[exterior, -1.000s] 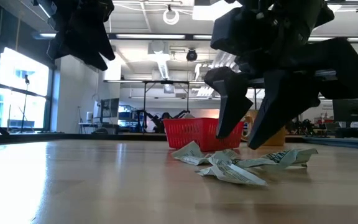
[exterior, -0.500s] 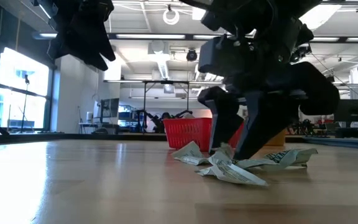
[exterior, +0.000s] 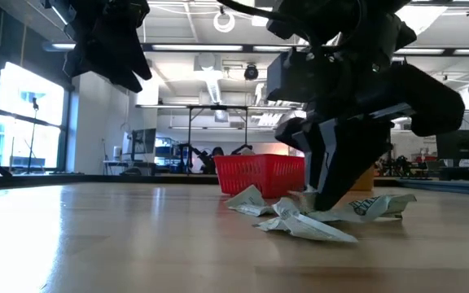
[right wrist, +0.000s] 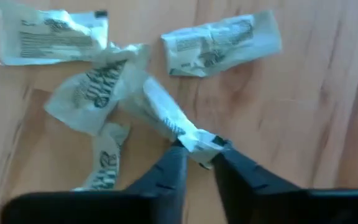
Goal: Pick and place items into bin
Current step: Put the white stevia packet into the red bin
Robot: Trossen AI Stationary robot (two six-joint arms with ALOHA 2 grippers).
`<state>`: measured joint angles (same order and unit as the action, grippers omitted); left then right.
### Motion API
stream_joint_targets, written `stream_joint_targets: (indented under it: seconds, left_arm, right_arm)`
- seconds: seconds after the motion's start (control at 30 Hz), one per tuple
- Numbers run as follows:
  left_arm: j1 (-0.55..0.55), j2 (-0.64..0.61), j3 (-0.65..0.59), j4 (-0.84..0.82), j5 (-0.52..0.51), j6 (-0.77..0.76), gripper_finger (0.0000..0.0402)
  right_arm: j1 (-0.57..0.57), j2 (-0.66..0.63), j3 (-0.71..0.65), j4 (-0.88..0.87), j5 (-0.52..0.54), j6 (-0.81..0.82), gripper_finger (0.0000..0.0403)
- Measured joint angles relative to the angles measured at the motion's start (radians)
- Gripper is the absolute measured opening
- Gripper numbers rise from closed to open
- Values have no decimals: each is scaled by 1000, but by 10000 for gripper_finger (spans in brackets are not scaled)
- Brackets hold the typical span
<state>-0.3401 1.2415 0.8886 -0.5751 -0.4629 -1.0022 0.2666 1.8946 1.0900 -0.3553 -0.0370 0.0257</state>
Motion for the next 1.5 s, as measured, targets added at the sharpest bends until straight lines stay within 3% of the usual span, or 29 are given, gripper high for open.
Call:
stream_joint_targets:
  seconds: [0.13, 0.33, 0.53, 0.67, 0.73, 0.93, 1.07, 1.17, 1.5]
  left_arm:
    - [0, 0, 0, 0, 0, 2, 184]
    - [0, 0, 0, 1, -1, 2, 184]
    - [0, 0, 0, 6, -1, 2, 184]
    - [0, 0, 0, 6, -2, 2, 184]
    - [0, 0, 0, 6, -3, 3, 184]
    - [0, 0, 0, -2, -3, 16, 184]
    - [0, 0, 0, -3, -3, 69, 184]
    - [0, 0, 0, -3, -3, 102, 184]
    - [0, 0, 0, -3, 35, 115, 184]
  right_arm:
    - [-1, 2, 37, -40, 9, 0, 12]
    - [1, 0, 160, -197, 76, 48, 9]
    - [7, -5, 356, -456, 328, 64, 9]
    - [-58, -6, 401, -614, 510, 54, 3]
    - [-114, -6, 398, -661, 544, 56, 5]
    - [-262, -6, 341, -636, 456, 87, 3]
    - [-289, -6, 332, -529, 311, 57, 5]
    - [-287, -6, 332, -456, 291, 77, 22]
    - [-288, -6, 332, -580, 287, 203, 177]
